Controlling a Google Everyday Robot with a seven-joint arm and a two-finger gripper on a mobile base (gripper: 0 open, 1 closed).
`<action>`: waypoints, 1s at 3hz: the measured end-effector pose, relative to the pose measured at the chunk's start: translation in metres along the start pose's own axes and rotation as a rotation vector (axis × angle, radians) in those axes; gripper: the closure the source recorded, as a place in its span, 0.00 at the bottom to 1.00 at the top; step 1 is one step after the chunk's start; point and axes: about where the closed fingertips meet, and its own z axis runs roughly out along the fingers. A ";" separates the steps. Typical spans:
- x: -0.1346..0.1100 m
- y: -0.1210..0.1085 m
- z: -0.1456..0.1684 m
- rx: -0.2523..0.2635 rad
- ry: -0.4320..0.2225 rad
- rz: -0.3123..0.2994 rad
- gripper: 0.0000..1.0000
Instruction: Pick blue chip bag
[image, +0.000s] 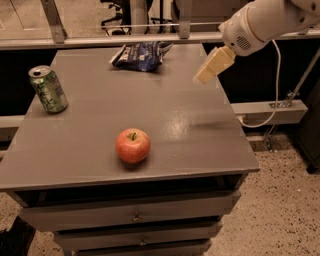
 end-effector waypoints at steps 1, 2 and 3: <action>-0.023 -0.028 0.054 0.045 -0.122 0.085 0.00; -0.045 -0.056 0.117 0.092 -0.215 0.197 0.00; -0.058 -0.067 0.151 0.108 -0.249 0.275 0.00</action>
Offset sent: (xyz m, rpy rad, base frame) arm 0.1692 0.0803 -0.0454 0.3841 -0.1126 -0.2012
